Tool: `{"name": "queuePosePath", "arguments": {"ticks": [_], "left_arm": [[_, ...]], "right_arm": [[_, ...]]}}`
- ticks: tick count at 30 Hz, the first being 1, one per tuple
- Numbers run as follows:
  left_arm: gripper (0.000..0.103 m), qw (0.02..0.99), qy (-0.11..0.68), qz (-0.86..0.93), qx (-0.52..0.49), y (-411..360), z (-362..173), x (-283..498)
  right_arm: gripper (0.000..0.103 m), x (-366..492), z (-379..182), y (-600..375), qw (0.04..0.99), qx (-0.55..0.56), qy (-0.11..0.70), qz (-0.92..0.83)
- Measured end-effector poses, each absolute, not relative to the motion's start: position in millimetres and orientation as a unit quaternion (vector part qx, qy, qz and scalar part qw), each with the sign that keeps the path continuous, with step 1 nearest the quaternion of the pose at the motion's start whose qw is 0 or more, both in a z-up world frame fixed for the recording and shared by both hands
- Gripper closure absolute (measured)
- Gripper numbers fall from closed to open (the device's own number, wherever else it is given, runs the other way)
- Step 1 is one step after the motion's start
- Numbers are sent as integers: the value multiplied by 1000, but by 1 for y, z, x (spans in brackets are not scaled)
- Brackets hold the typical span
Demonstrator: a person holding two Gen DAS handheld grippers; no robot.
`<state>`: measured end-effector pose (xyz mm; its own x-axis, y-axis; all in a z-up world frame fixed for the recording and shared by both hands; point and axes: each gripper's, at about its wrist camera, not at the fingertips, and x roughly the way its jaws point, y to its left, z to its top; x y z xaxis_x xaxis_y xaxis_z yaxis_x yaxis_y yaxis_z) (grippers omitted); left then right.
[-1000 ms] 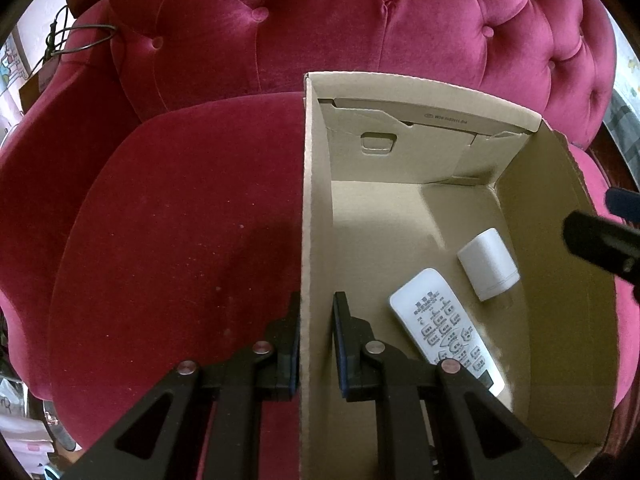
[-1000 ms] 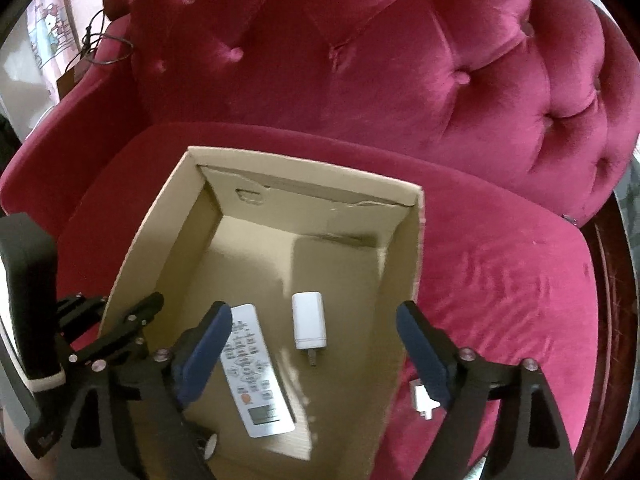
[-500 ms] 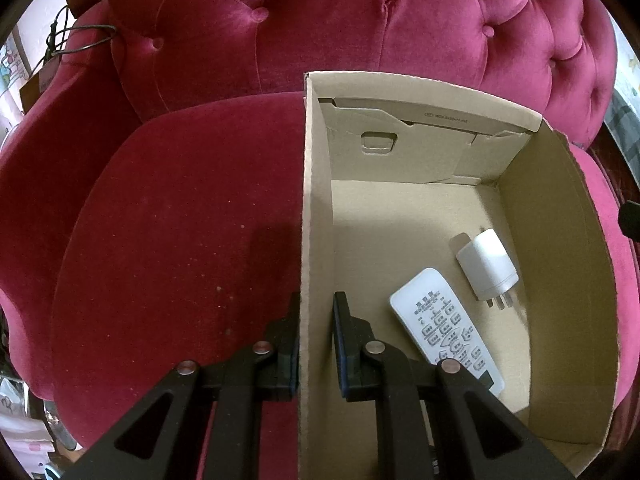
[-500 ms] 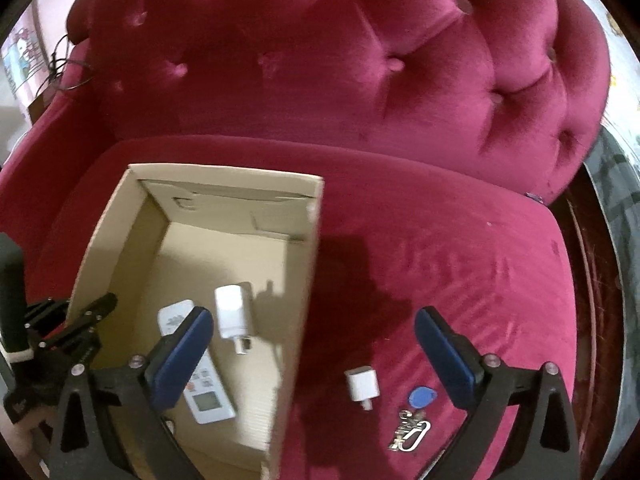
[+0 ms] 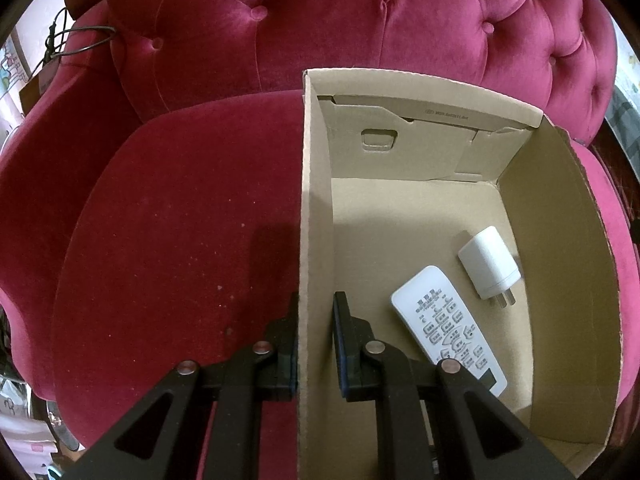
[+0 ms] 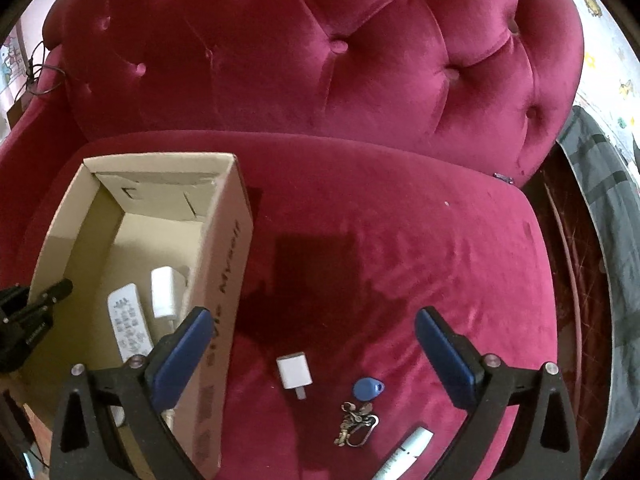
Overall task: Organize rigid objects
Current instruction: 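Move the right gripper back over the small white adapter, then grasp the small white adapter with the right gripper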
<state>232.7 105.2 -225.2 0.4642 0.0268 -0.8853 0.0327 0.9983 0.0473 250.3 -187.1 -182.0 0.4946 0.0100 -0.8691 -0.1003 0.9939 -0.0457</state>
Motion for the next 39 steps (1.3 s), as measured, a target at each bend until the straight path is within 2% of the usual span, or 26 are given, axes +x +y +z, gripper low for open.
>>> {"name": "queuePosePath", "arguments": {"ticks": [30,32,39], "left_arm": [[89,855,518,0,32,106,-228,233],[88,855,518,0,33,106,-228,233],[89,855,518,0,35,106,-227,232]], "right_arm": [[2,236,-251,-204,849,-58,520,77],[4,236,-257,-202,845,-65,525,80],[24,237,-280,-198,828,-67,549,96]]}}
